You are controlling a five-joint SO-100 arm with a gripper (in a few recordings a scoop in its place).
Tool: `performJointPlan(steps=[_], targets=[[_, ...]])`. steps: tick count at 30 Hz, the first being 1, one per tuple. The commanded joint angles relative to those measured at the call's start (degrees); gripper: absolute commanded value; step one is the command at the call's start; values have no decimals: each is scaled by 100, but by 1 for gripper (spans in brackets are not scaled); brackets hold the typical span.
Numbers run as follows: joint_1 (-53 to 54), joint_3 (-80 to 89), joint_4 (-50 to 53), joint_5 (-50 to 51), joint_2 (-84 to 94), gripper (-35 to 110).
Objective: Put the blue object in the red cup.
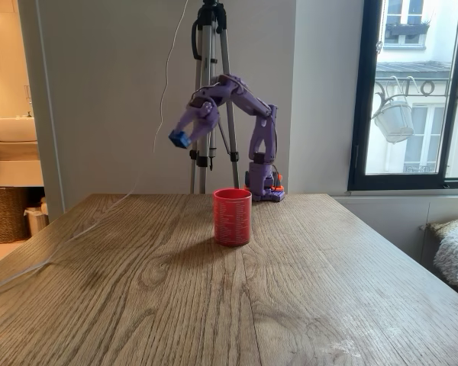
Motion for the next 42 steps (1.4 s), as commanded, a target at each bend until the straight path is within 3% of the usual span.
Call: performJointPlan(steps=[1, 8, 14, 24, 42], targets=[[-1011, -492, 299, 44, 606, 1], [-2382, -404, 756, 229, 606, 1], [-2909, -334, 747, 202, 308, 1], [-2707, -334, -896, 220, -624, 1], [-1934, 26, -712, 510, -809, 1]])
